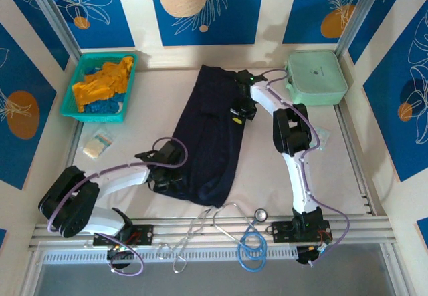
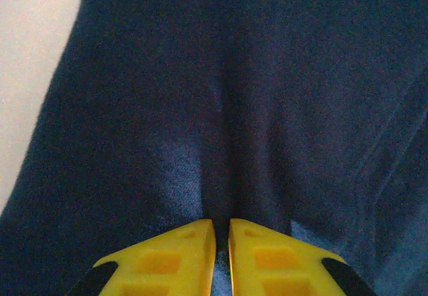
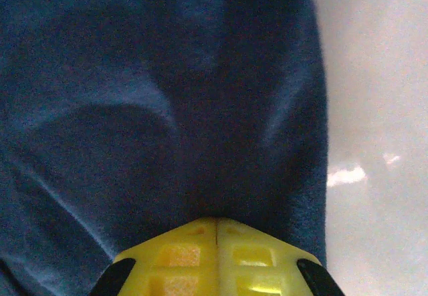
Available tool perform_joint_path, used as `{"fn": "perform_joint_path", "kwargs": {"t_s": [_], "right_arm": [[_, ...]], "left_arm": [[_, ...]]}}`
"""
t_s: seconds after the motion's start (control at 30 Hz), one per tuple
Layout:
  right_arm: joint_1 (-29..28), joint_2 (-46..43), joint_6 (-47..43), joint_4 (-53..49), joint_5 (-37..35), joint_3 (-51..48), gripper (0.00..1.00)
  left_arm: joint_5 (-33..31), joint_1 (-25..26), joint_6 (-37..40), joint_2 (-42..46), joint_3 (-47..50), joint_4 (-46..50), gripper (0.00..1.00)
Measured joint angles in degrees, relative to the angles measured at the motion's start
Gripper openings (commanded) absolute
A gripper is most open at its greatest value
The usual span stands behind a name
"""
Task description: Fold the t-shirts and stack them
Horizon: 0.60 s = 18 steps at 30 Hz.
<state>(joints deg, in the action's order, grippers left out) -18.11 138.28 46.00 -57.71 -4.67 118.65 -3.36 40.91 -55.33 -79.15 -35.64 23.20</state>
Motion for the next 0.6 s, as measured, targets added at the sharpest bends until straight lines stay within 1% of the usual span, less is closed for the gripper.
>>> {"fn": "perform_joint_path", "kwargs": {"t_s": [0.17, 0.37, 0.47, 0.6], "right_arm": [[2.34, 2.99, -6.32, -2.38, 0.42, 5.38, 0.00], [3.34, 5.09, -13.09, -4.42, 0.42, 9.29, 0.00], [3.50, 5.81, -15.72, -5.01, 0.37, 10.64, 0.00], [3.63, 7.04, -18.03, -6.21, 0.33, 12.96, 0.00]], "left_arm": [[1.20, 5.11, -4.52, -1.92, -1.42, -0.61, 0.17], [1.90, 10.43, -7.96, -6.21, -4.96, -1.66, 0.17], [2.03, 12.28, -8.96, -8.13, -6.82, -1.62, 0.17], [2.36, 13.44, -9.40, -9.46, -8.20, -1.55, 0.16]]}}
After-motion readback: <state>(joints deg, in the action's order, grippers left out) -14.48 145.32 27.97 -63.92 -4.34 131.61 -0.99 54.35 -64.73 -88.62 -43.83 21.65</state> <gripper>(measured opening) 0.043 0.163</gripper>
